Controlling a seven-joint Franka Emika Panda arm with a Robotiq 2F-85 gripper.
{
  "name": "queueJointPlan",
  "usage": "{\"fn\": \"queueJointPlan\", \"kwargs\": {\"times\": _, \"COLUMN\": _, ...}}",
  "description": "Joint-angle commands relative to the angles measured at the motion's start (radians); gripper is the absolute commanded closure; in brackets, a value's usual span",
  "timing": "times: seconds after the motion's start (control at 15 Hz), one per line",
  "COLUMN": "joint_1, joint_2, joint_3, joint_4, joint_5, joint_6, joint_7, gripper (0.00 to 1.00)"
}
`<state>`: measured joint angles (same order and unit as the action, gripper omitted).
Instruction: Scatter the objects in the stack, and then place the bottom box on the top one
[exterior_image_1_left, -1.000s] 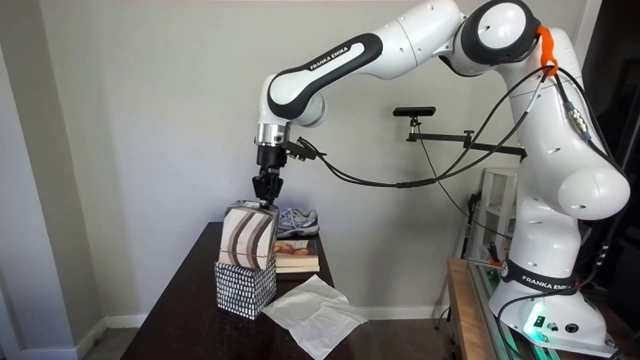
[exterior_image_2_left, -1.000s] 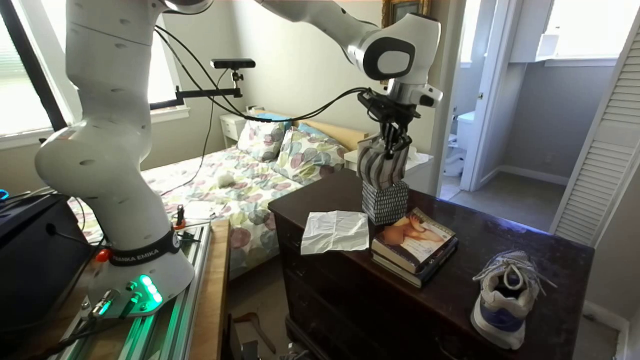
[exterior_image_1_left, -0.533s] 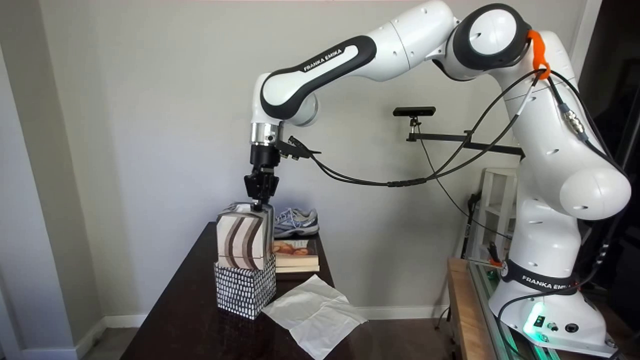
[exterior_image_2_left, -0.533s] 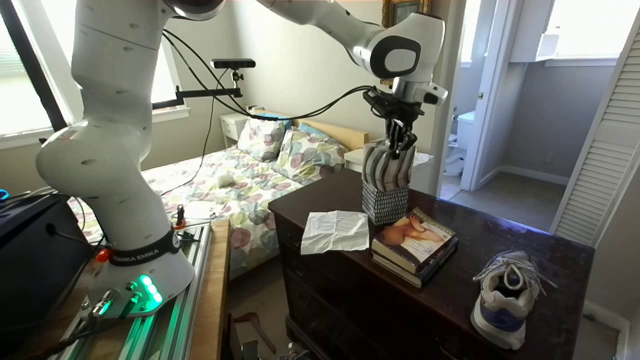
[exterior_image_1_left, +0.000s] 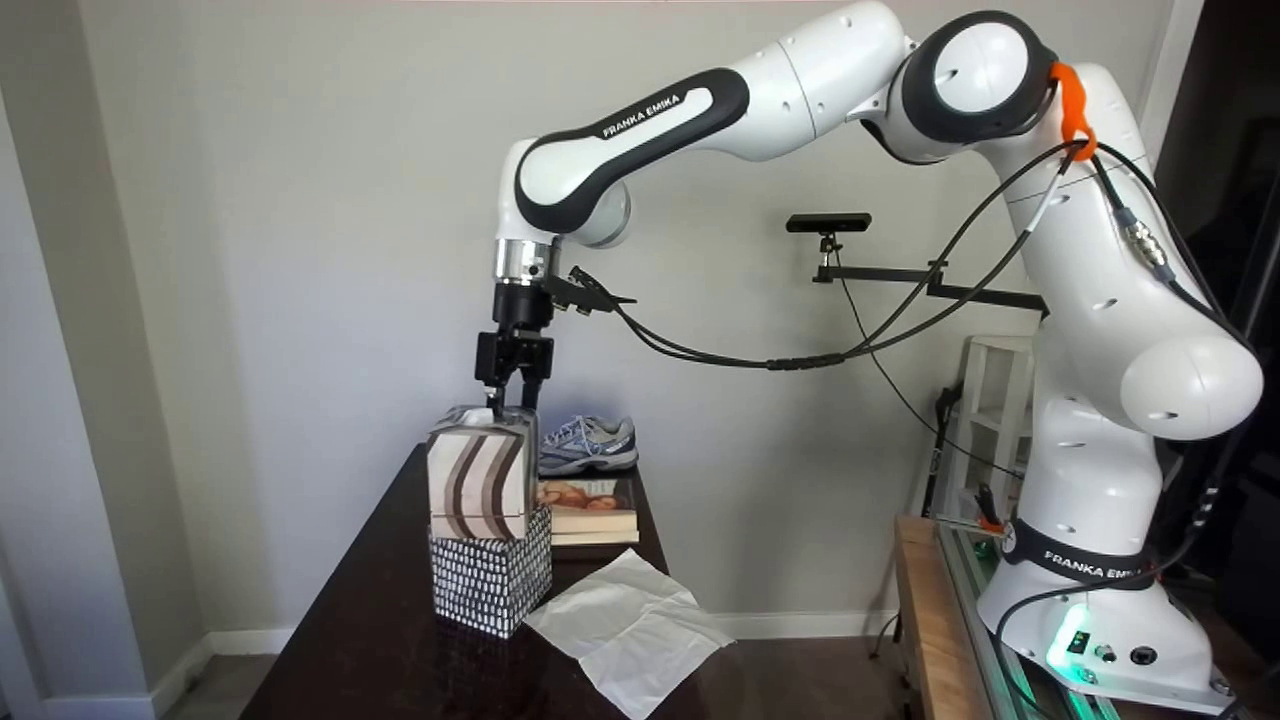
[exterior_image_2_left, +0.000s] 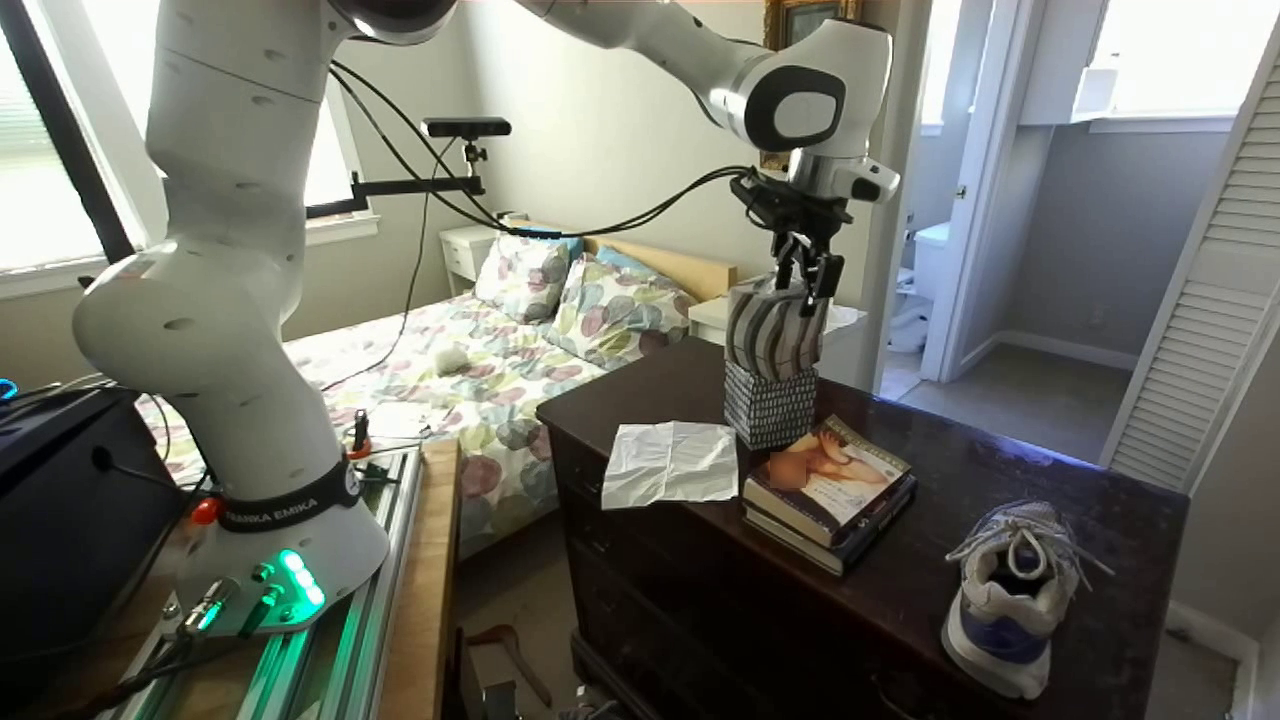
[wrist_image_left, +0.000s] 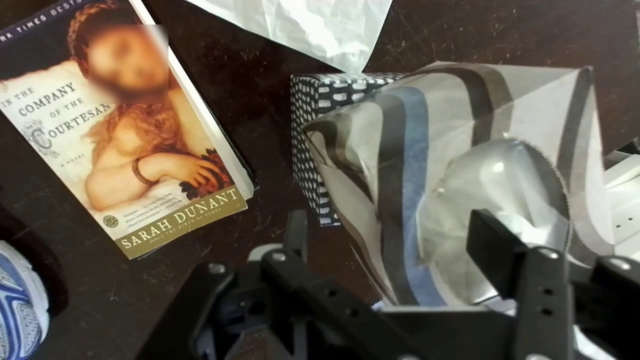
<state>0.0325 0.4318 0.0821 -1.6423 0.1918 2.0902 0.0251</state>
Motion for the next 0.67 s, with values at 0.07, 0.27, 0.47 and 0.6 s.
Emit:
{"fn": "queueJointPlan", "kwargs": {"times": 0.07, "joint_1": 0.014, "joint_2": -0.011, "joint_3": -0.008, "joint_4": 0.017, "joint_5": -0.013, "joint_6": -0.009, "joint_7": 0.022, "gripper": 0.00}}
{"fn": "queueJointPlan", "kwargs": {"times": 0.27, "joint_1": 0.012, "joint_2": -0.025, "joint_3": -0.006, "joint_4": 0.009, "joint_5": -0.005, "joint_6": -0.006, "joint_7": 0.015, "gripper": 0.00}}
{"fn": "queueJointPlan", "kwargs": {"times": 0.47, "joint_1": 0.012, "joint_2": -0.052, "joint_3": -0.006, "joint_4": -0.010, "joint_5": -0.006, "joint_6": 0.010, "joint_7": 0.012, "gripper": 0.00}}
{"fn": "queueJointPlan", "kwargs": {"times": 0.6, "joint_1": 0.007, "joint_2": -0.077, "joint_3": 0.003, "joint_4": -0.023, "joint_5": 0.009, "joint_6": 0.002, "joint_7": -0.008, "gripper": 0.00}}
